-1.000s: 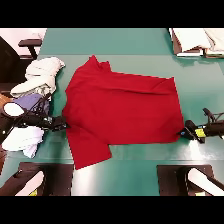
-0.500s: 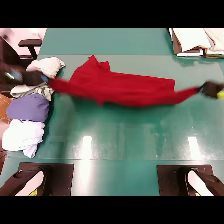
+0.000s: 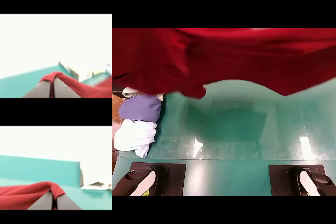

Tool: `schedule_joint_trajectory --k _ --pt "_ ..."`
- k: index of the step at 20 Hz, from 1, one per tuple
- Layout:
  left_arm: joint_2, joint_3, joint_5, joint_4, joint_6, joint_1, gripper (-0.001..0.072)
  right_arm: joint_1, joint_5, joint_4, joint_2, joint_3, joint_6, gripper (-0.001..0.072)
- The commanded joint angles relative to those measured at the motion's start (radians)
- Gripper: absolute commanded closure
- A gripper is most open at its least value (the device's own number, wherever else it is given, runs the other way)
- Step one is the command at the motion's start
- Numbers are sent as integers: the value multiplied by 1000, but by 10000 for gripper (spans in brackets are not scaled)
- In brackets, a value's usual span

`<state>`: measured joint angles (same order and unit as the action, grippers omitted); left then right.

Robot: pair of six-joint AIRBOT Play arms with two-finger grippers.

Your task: Fold the shirts.

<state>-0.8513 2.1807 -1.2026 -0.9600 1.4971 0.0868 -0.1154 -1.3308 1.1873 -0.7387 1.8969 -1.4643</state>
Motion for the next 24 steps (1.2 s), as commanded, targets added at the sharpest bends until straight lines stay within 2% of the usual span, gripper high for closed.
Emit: schedule_joint_trajectory --k 1,3,5,9,12,15,18,21,24 --pt "50 60 111 -21 22 0 684 -76 -201 71 -56 248 -50 697" --pt "41 48 40 -64 29 0 684 -150 -308 54 -115 326 -51 698" --pt "31 -59 -26 -100 50 0 684 -210 -342 14 -164 322 -70 697" --pt "-20 -472 -104 -97 43 0 683 -229 -345 -43 -238 19 -73 698" --pt "-144 -726 -106 -93 12 0 683 -228 -329 -42 -353 -248 -71 697" --pt "-329 -850 -19 -88 -15 0 683 -159 -212 -34 -488 -418 -34 698" --pt "-512 -847 121 -48 -66 0 683 -53 -29 -34 -656 -446 -18 697" --pt "-624 -841 291 -6 -99 0 683 8 92 -36 -832 -334 -19 697" --pt "-692 -756 330 -9 -119 0 683 45 113 -36 -974 -165 -18 698"
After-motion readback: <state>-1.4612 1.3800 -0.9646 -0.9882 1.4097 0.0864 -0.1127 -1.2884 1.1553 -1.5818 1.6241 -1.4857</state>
